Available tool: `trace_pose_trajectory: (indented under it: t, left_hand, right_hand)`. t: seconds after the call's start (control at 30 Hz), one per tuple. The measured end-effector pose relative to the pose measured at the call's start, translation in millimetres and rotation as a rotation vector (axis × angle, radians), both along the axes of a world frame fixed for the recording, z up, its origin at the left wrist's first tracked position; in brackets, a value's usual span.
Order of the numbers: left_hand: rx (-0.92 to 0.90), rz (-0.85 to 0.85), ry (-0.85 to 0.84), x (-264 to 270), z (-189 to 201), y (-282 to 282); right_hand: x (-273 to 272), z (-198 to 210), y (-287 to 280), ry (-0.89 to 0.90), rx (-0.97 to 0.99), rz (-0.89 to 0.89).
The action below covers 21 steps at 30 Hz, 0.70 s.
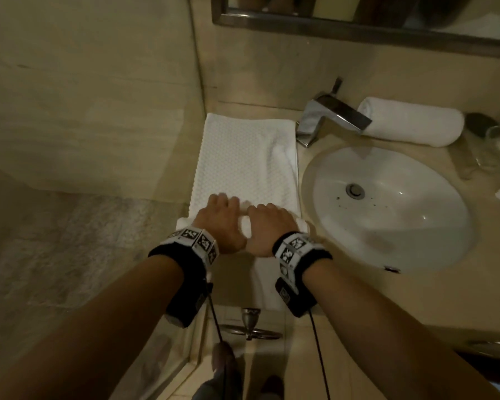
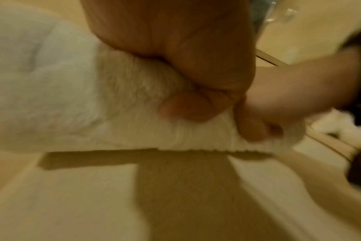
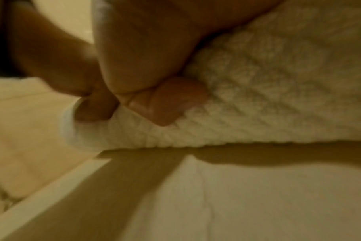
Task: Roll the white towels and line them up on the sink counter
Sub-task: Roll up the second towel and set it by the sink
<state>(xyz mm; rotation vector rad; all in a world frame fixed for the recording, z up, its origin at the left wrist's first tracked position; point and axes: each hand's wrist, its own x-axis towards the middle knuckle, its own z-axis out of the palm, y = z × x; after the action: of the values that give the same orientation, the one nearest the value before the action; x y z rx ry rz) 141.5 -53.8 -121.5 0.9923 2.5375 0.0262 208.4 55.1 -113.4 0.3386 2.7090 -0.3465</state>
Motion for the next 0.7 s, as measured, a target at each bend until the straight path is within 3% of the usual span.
trace_pose_trajectory:
  t: [0.1,0.2,0.3,0.4,0.53,0.6,0.7]
  left_hand:
    - [-0.040,-0.297,0.286,12.3,5.4,-1.9]
    - [-0.100,-0.238,0.343,16.9,1.3,0.6]
    - [-0.054,-0.167,0.280,12.0,-6.8,6.4]
    - [-0.007,-0.120,0.212,-2.6,-10.0,16.4]
    - [-0.037,-0.089,-0.048,-33.1,-2.6,30.6]
    - [-0.095,-0.084,-0.176,-44.5,3.3,38.9]
    - [-0.118,-0.060,-0.175,-45.4,4.4,36.9]
  right_hand:
    - [-9.9,2.0,8.8,-0.053,-0.109,-0.081]
    - [-17.2,3.7,14.0,-0.099,-0.161,-0.059]
    - [-16.1,3.5,12.4,-0.080,-0.123,-0.052]
    - [-6.1,-1.1,10.4,0.044,0.059,0.087]
    - [-2.6,3.8,6.3,-0.007,0.230,0.257]
    - [-13.5,0.4,12.7,0.002,0.238,0.245]
    - [-29.7,-4.3,25.7,-0.012,0.097,0.180]
